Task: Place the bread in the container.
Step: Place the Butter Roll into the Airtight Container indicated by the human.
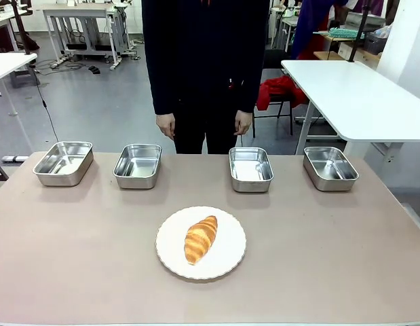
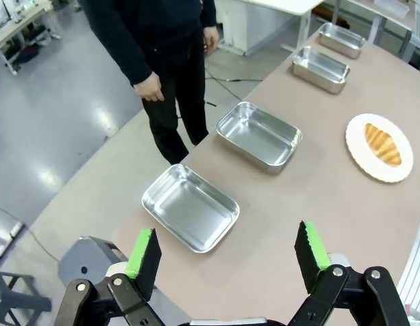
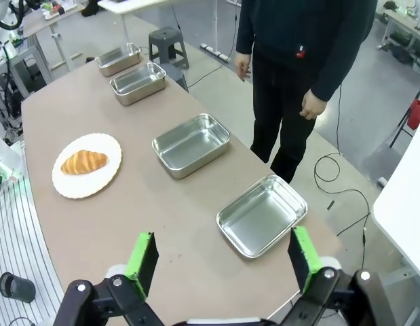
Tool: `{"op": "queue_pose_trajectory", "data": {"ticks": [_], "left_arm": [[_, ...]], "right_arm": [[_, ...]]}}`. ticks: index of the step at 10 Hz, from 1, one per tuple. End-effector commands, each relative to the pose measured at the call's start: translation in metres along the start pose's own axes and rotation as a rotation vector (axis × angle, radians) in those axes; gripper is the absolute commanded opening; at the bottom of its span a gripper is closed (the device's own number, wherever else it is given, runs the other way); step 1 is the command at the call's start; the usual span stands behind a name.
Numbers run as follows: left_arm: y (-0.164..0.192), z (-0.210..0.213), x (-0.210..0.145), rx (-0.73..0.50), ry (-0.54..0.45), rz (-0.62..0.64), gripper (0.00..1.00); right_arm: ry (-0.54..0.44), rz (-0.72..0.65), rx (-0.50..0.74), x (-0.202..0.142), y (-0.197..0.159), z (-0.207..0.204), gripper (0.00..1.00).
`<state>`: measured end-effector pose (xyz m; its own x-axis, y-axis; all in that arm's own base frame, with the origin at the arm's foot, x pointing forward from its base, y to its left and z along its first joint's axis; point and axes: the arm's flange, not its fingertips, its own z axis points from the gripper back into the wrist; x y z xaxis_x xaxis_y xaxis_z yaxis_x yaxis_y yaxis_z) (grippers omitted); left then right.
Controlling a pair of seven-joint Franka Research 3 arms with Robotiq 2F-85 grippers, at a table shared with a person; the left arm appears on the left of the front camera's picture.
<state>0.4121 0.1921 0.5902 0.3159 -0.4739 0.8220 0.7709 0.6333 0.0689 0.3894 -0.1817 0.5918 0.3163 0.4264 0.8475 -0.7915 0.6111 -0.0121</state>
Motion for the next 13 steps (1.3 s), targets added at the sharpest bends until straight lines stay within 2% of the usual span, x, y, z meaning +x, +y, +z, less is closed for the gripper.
{"op": "queue_pose_trajectory", "data": {"ticks": [1,5,8,9,13], "left_arm": [[-0.006,-0.005,0.001,-0.006,-0.029,-0.003,1.00],[-0.002,-0.010,0.009,0.005,-0.048,0.042,1.00],[-0.003,-0.014,0.012,-0.032,-0.006,0.076,1.00],[-0.001,-0.012,0.007,-0.012,-0.027,0.034,1.00],[-0.001,-0.012,0.007,-0.012,-0.027,0.034,1.00]], "right_arm": [[-0.037,0.027,-0.005,0.011,-0.003,0.001,1.00],[-0.032,0.001,-0.025,0.024,-0.011,-0.002,1.00],[-0.018,0.003,-0.021,0.021,-0.009,-0.003,1.00],[-0.018,0.003,-0.021,0.021,-0.009,-0.003,1.00],[-0.018,0.003,-0.021,0.021,-0.009,-0.003,1.00]]}}
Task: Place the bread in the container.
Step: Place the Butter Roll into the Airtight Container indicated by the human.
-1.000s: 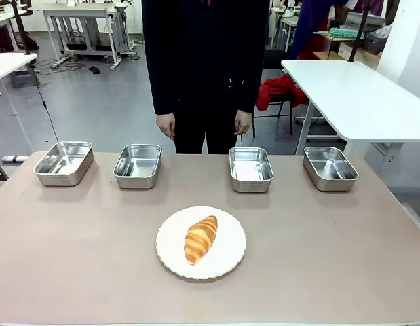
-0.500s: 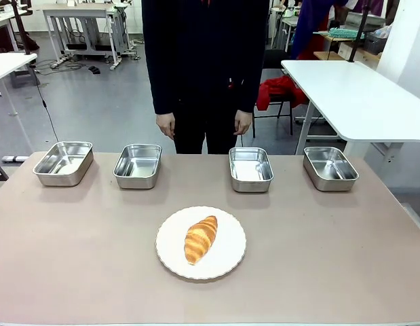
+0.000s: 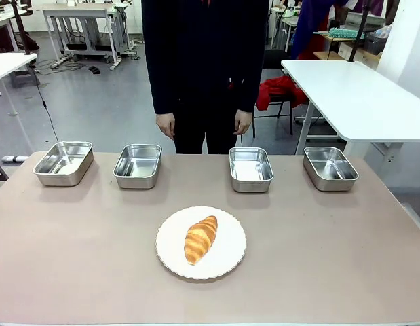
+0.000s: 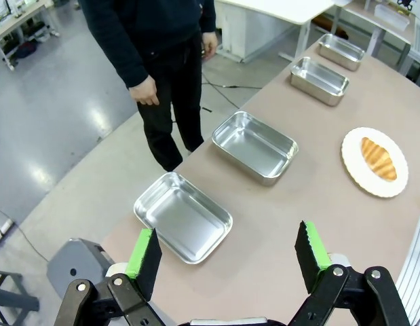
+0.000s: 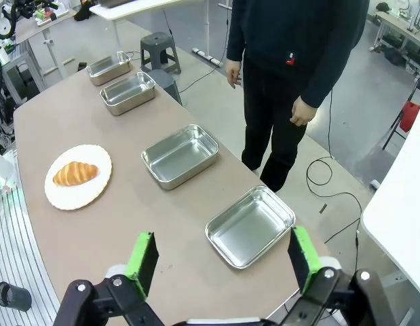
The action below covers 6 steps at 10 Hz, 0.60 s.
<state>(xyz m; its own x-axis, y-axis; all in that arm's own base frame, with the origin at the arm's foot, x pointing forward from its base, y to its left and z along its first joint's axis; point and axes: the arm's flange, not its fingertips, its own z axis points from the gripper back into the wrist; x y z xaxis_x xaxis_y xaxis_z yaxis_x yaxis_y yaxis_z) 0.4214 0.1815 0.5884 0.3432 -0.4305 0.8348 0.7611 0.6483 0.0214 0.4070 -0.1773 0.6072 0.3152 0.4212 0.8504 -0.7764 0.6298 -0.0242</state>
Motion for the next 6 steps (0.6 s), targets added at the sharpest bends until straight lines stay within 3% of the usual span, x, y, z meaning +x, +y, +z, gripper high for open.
{"op": "queue_pose_trajectory", "data": {"ticks": [1,6], "left_arm": [[-0.0013,0.0009,0.0007,-0.001,-0.008,-0.015,1.00],[-0.0013,0.0009,0.0007,-0.001,-0.008,-0.015,1.00]], "right_arm": [[-0.012,0.006,0.006,0.0006,0.0026,0.0007,1.00],[-0.012,0.006,0.006,0.0006,0.0026,0.0007,1.00]]}}
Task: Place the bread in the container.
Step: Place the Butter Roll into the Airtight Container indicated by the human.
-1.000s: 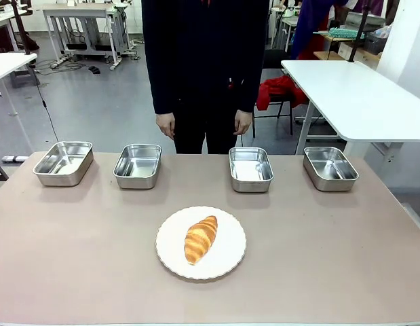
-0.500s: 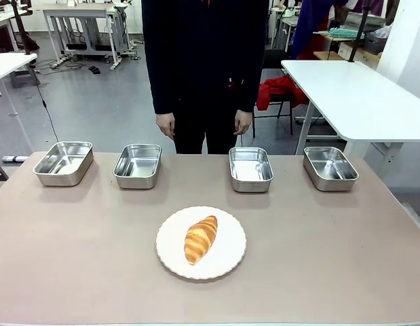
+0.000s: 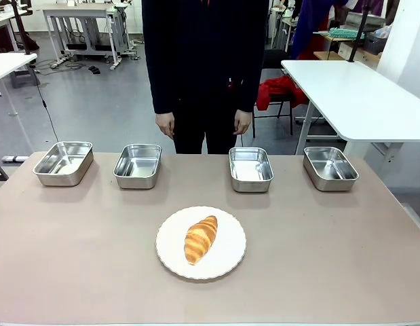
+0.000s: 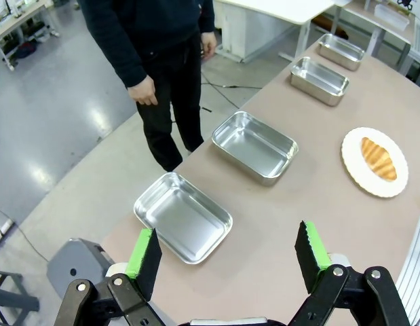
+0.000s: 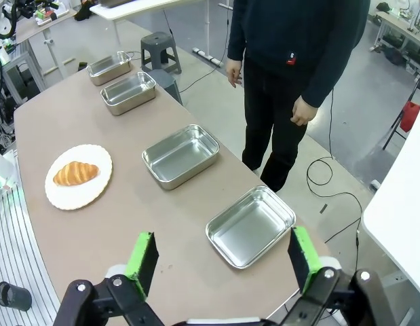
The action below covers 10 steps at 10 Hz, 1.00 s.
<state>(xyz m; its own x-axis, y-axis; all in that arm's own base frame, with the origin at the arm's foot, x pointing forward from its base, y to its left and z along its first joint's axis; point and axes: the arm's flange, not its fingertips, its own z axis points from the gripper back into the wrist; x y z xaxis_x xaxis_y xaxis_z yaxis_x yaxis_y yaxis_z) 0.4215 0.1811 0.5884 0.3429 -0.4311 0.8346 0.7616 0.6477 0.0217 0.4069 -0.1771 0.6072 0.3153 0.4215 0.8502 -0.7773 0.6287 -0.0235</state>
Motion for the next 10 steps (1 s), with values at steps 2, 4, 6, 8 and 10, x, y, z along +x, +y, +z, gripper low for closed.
{"op": "queue_pose_trajectory", "data": {"ticks": [2,4,6,8,10], "left_arm": [[-0.0012,0.0012,0.0005,0.000,-0.008,-0.015,1.00],[-0.0012,0.0012,0.0005,0.000,-0.008,-0.015,1.00],[-0.0012,0.0012,0.0005,0.000,-0.008,-0.015,1.00],[-0.0012,0.0012,0.0005,0.000,-0.008,-0.015,1.00],[-0.0012,0.0012,0.0005,0.000,-0.008,-0.015,1.00]], "right_arm": [[-0.012,0.005,0.004,0.0005,0.0024,0.0009,1.00],[-0.012,0.005,0.004,0.0005,0.0024,0.0009,1.00],[-0.012,0.005,0.004,0.0005,0.0024,0.0009,1.00],[-0.012,0.005,0.004,0.0005,0.0024,0.0009,1.00],[-0.012,0.005,0.004,0.0005,0.0024,0.0009,1.00]]}}
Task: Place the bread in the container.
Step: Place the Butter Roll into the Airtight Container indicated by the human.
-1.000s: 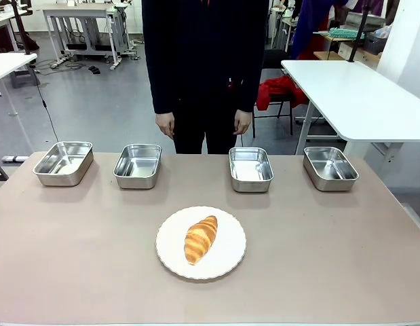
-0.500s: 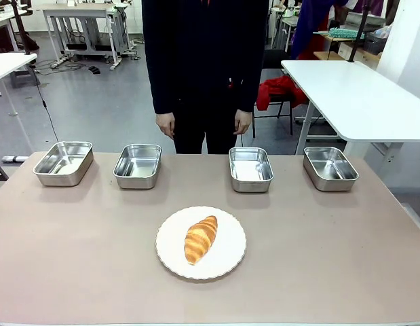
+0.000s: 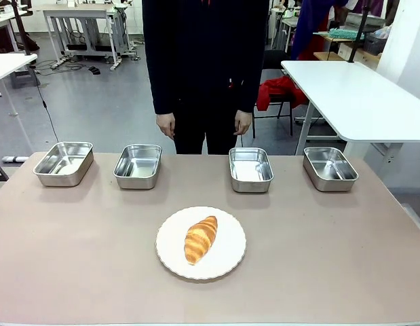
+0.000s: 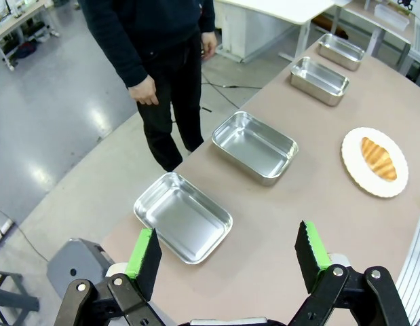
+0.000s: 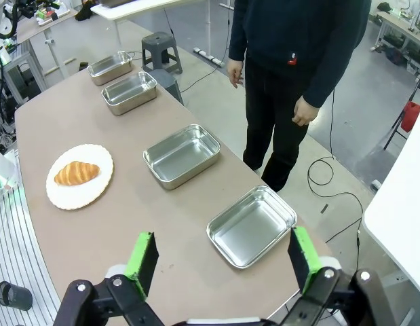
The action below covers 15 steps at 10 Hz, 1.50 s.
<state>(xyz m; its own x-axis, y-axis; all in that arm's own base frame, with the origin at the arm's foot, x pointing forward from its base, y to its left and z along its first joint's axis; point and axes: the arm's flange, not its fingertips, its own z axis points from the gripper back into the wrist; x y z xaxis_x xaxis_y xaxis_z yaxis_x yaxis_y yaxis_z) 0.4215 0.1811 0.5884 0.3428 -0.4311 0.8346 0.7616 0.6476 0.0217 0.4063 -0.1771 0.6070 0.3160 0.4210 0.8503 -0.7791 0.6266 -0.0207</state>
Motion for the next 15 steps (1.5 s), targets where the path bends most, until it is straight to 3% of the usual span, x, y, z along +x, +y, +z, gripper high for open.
{"op": "queue_pose_trajectory", "data": {"ticks": [1,15], "left_arm": [[-0.0012,0.0012,0.0004,0.000,-0.008,-0.015,1.00],[-0.0012,0.0012,0.0004,0.000,-0.008,-0.015,1.00]], "right_arm": [[-0.012,0.006,0.001,0.0009,0.0020,0.0006,1.00],[-0.012,0.006,0.001,0.0009,0.0020,0.0006,1.00]]}}
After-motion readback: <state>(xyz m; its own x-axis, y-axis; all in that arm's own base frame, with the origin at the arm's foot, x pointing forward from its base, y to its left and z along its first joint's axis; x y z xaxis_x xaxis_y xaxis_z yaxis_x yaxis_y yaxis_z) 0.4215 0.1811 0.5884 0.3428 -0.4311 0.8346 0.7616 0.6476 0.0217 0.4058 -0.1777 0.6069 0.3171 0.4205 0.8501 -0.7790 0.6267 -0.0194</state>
